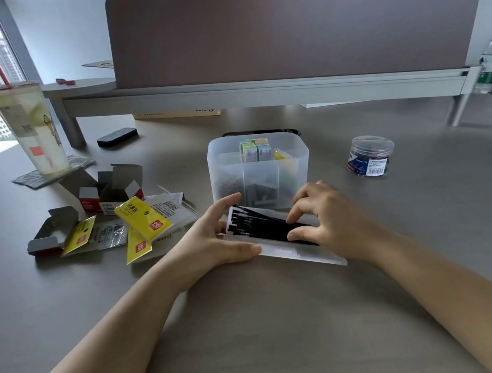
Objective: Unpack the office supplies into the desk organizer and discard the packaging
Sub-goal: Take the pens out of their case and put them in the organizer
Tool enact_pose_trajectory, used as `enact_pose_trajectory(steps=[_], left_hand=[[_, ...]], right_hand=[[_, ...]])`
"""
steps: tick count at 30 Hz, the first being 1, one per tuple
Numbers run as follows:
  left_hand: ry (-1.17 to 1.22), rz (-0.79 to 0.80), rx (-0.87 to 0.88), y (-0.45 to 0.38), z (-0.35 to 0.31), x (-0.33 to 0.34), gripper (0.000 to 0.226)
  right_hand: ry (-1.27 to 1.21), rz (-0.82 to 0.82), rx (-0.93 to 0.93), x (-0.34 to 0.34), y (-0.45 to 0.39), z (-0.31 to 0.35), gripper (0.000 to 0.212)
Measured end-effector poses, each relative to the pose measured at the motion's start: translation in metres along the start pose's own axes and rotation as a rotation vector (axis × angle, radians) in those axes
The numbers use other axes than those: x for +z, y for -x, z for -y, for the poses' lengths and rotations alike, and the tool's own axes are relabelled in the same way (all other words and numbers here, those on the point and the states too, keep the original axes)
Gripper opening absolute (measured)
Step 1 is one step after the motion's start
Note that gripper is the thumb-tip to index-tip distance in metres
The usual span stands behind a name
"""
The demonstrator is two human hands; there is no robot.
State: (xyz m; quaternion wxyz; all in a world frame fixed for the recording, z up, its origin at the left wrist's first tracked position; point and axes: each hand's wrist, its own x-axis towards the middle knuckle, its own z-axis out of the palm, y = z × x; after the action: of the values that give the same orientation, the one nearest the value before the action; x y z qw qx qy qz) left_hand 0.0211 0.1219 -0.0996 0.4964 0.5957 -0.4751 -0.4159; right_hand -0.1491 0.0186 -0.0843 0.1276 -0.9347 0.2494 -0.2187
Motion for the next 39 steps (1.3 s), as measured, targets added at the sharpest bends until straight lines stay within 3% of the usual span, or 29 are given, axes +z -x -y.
enact_pose_trajectory(steps=[13,20,25,29,39], left_hand=[[0.176,0.033,-0.058,-0.0032,0.0012,-0.0015,0.067],[0.105,0.006,-0.073,-0.0043,0.0018,-0.0014,0.077],[-0.051,-0.009,-0.061,-0.0011,0.0004,-0.0001,0.101],[-0.075,-0.013,-0.027,-0.0001,-0.0002,0.0013,0.088],[-0.130,-0.014,-0.011,0.0003,0.0010,0.0007,0.091]], right_hand=[[0.083,0.047,-0.010,0.0008,0.0029,0.0023,0.026],[0.096,0.067,-0.023,0.0002,-0.0004,0.0042,0.038],[0.053,0.125,0.041,-0.0024,-0.0010,0.0037,0.039],[0.037,0.190,0.053,-0.0035,-0.0003,0.0036,0.038],[-0.049,0.243,0.058,0.0010,0.0009,0.0040,0.023]])
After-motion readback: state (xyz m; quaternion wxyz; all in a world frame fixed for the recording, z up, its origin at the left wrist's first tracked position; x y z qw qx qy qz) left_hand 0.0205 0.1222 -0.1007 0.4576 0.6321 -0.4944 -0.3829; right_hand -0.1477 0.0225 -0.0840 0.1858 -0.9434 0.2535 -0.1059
